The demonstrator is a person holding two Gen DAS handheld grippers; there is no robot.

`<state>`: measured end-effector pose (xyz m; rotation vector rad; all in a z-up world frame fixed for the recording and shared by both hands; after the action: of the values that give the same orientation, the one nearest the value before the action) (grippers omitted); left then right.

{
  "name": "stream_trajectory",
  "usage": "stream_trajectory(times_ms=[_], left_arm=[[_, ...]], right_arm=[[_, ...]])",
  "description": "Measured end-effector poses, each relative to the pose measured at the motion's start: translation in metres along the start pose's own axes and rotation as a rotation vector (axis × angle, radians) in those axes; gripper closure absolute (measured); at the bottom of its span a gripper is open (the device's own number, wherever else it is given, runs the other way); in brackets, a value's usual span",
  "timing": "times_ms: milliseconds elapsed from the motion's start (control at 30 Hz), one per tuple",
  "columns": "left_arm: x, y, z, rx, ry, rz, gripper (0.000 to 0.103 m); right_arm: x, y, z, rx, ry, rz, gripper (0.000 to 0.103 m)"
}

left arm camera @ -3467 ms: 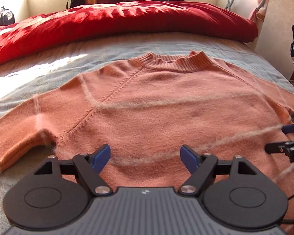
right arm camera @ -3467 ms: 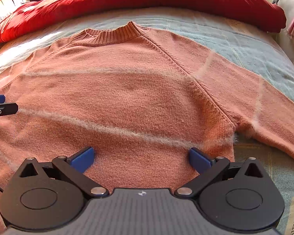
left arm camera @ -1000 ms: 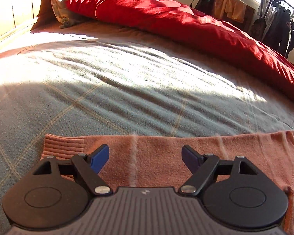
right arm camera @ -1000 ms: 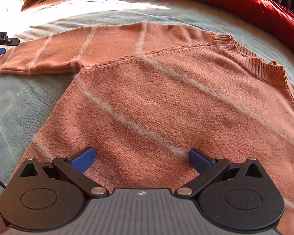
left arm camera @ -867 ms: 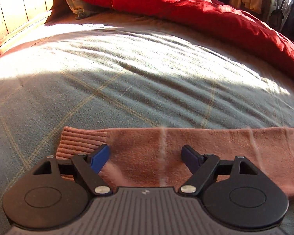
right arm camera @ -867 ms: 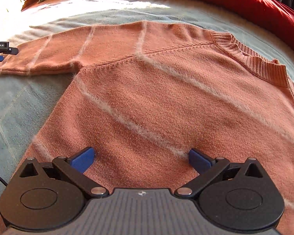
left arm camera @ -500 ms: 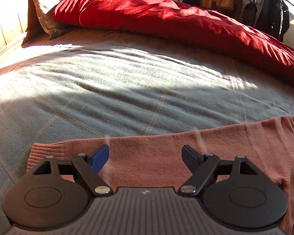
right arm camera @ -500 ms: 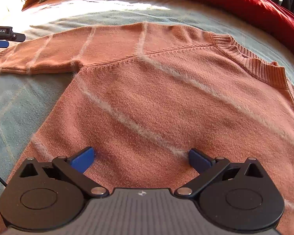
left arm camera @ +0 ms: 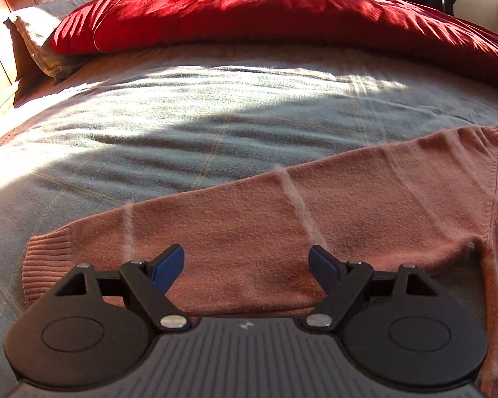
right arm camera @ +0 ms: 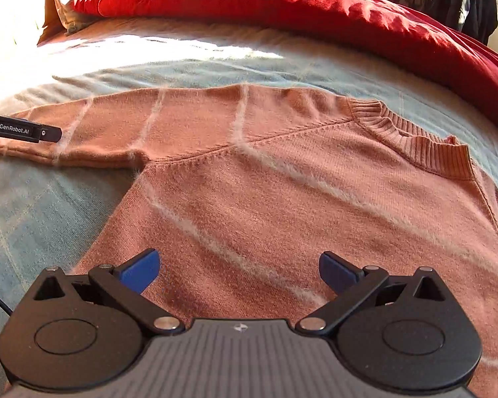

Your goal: Fold clothes

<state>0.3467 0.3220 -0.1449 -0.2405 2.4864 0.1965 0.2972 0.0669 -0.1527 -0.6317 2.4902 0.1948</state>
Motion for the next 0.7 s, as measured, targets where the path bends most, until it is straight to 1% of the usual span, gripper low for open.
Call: stream_trajectory(times_ms=[67, 167, 267, 367, 433, 533, 600, 700], left_arm=[[0.002, -0.002, -0.003, 0.001, -0.004, 0.0, 0.02], [0.005, -0.011, -0.008, 0.01, -0.011, 0.022, 0.02], [0.005, -0.02, -0.015, 0.032, -0.014, 0.045, 0.02], [-0.001, -0.032, -0.024, 0.069, -0.034, 0.08, 0.02], [-0.008, -0.044, -0.027, 0.108, -0.038, 0.097, 0.02], [-0.02, -0.07, -0.028, 0.179, -0.055, 0.114, 0.02], [-0.029, -0.093, -0.025, 0.224, -0.067, 0.129, 0.02], [-0.046, -0.14, -0.02, 0.308, -0.083, 0.148, 0.02]], right_arm=[[0.001, 0.019, 0.011, -0.028, 0.016, -0.036, 0.0], [0.001, 0.055, 0.018, -0.058, 0.0, -0.105, 0.0], [-0.006, 0.075, 0.017, -0.132, -0.002, -0.175, 0.0], [-0.015, 0.06, 0.003, -0.172, -0.034, -0.114, 0.0], [-0.014, 0.036, -0.005, -0.124, -0.045, -0.083, 0.0], [-0.01, -0.013, -0.015, -0.004, -0.054, -0.055, 0.0], [-0.007, -0.049, -0.021, 0.072, -0.052, -0.029, 0.0], [0.001, -0.101, -0.026, 0.177, -0.031, 0.036, 0.0]])
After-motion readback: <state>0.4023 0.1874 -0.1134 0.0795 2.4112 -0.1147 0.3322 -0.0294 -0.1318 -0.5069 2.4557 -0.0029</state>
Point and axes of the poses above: each gripper's, at about its wrist camera, not at the fingertips, and z roughly the way its jaws point, y to its left, x to its underside, the point moved 9 cm from there along z, roughly the way its jaws point, and after that the axes turned 2 degrees about -y, right-handed, at the moved point
